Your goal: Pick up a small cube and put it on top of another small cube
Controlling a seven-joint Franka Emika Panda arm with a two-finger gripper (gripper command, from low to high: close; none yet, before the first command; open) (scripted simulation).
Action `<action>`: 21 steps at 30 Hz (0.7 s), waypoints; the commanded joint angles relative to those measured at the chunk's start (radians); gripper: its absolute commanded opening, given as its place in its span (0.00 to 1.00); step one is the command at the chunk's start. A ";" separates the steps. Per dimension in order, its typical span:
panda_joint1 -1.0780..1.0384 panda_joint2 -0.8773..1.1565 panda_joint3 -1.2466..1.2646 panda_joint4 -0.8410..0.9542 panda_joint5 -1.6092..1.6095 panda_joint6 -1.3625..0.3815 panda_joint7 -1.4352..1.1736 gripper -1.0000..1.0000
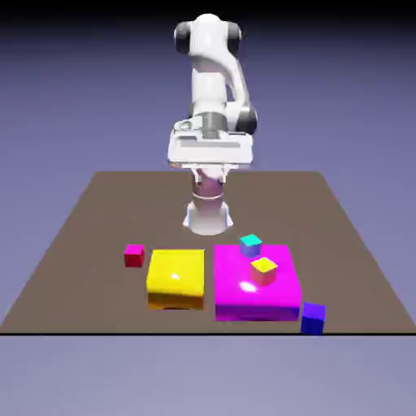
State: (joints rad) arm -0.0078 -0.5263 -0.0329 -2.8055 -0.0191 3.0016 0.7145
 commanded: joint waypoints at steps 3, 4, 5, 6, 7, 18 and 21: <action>-0.049 0.109 -0.082 0.011 -0.048 -0.088 -0.066 0.50; -0.066 0.145 -0.109 0.015 -0.063 -0.117 -0.088 0.50; -0.082 0.181 -0.136 0.019 -0.079 -0.147 -0.110 0.50; -0.098 0.217 -0.164 0.022 -0.095 -0.176 -0.132 0.50; -0.115 0.254 -0.191 0.026 -0.111 -0.205 -0.154 0.50; -0.267 0.600 -0.412 0.058 -0.234 -0.421 -0.350 0.50; -0.304 0.709 -0.373 0.058 -0.195 -0.314 -0.375 0.50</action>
State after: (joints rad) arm -0.3115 0.1827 -0.4062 -2.7477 -0.2145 2.6875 0.3397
